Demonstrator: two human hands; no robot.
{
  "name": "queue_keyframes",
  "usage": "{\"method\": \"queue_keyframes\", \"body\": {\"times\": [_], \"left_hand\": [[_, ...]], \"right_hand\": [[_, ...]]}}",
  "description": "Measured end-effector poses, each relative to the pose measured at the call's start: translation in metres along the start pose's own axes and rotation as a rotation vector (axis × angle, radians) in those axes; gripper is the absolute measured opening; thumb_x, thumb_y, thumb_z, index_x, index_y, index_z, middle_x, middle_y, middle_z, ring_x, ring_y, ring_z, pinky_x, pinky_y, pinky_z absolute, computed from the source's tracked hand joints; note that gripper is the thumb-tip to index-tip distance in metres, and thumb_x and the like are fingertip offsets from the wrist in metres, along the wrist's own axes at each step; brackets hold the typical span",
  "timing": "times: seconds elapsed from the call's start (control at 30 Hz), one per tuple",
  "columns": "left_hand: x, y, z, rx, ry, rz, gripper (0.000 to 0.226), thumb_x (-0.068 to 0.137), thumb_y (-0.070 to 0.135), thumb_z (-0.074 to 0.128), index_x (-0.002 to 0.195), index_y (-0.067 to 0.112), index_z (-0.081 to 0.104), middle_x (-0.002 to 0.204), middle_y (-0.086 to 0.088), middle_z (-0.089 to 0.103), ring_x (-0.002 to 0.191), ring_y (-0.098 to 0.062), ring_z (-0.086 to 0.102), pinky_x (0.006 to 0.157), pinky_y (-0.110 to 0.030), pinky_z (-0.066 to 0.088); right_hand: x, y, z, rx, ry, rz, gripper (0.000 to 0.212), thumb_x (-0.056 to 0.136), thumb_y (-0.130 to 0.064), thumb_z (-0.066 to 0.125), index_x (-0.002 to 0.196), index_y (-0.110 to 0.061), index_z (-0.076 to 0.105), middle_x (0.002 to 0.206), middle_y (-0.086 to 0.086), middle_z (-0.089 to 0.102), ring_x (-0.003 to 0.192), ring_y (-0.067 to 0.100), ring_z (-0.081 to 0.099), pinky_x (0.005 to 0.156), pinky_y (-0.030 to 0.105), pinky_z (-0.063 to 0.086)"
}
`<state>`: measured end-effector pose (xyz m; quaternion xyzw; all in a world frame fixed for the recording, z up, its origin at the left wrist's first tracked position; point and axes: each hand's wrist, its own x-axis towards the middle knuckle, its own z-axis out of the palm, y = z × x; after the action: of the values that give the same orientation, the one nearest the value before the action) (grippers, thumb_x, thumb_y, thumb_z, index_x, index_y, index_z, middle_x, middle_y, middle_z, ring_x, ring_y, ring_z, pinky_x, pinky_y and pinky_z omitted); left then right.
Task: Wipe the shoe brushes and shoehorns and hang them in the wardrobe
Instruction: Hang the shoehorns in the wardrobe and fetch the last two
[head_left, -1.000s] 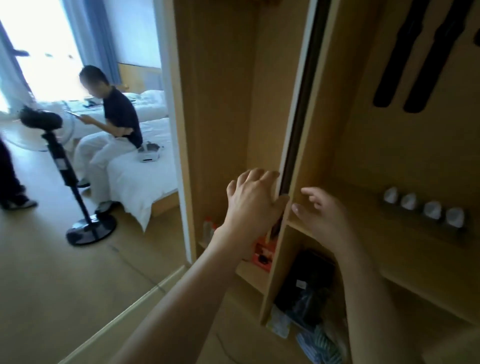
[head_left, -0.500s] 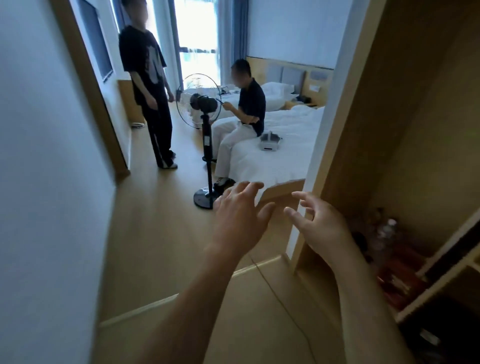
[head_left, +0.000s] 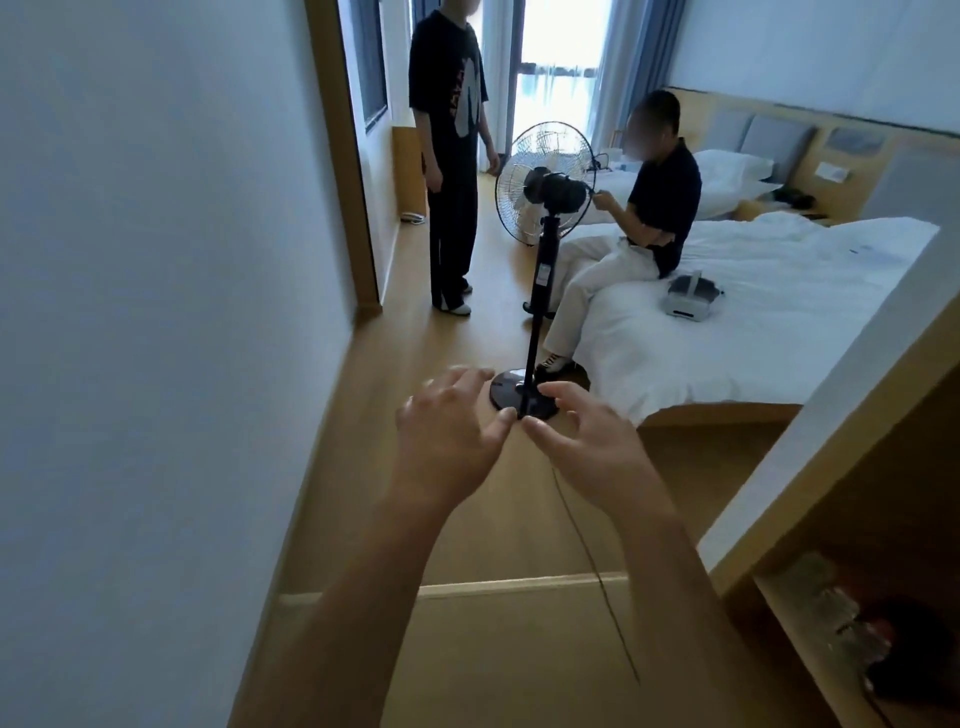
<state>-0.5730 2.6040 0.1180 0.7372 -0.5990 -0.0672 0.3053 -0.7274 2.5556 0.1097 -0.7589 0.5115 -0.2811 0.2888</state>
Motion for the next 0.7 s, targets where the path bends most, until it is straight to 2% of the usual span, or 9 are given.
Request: {"method": "queue_keyframes", "body": {"times": [0.2, 0.33, 0.47, 0.7], "left_hand": [[0.089, -0.017, 0.015, 0.034, 0.032, -0.121, 0.051, 0.094, 0.045, 0.058, 0.141, 0.027, 0.049, 0.146, 0.004, 0.049, 0.134, -0.019, 0.045, 0.112, -0.044, 0.035], [0.135, -0.04, 0.026, 0.033, 0.052, -0.177, 0.052, 0.093, 0.045, 0.059, 0.141, 0.027, 0.049, 0.146, 0.003, 0.05, 0.134, -0.019, 0.046, 0.112, -0.047, 0.035], [0.184, -0.073, 0.038, 0.038, 0.061, -0.213, 0.054, 0.093, 0.046, 0.06, 0.143, 0.028, 0.048, 0.148, 0.002, 0.049, 0.136, -0.019, 0.044, 0.112, -0.046, 0.036], [0.298, -0.153, 0.059, 0.004, 0.029, -0.212, 0.055, 0.093, 0.047, 0.059, 0.144, 0.03, 0.046, 0.149, 0.003, 0.047, 0.137, -0.019, 0.043, 0.114, -0.045, 0.035]], "right_hand": [[0.106, 0.003, 0.004, -0.022, -0.094, -0.057, 0.047, 0.094, -0.044, 0.062, 0.137, -0.03, 0.053, 0.135, 0.0, 0.058, 0.123, 0.016, 0.053, 0.1, 0.033, 0.046], [0.164, 0.006, 0.024, -0.006, -0.133, -0.077, 0.046, 0.093, -0.042, 0.063, 0.136, -0.03, 0.054, 0.134, -0.002, 0.058, 0.123, 0.013, 0.051, 0.097, 0.027, 0.042], [0.221, 0.011, 0.052, -0.021, -0.178, -0.085, 0.047, 0.092, -0.041, 0.064, 0.137, -0.028, 0.054, 0.133, -0.004, 0.058, 0.123, 0.011, 0.051, 0.095, 0.024, 0.04], [0.336, 0.01, 0.116, -0.072, -0.167, -0.026, 0.048, 0.092, -0.043, 0.063, 0.137, -0.028, 0.053, 0.135, -0.003, 0.056, 0.125, 0.014, 0.049, 0.1, 0.029, 0.042]]}}
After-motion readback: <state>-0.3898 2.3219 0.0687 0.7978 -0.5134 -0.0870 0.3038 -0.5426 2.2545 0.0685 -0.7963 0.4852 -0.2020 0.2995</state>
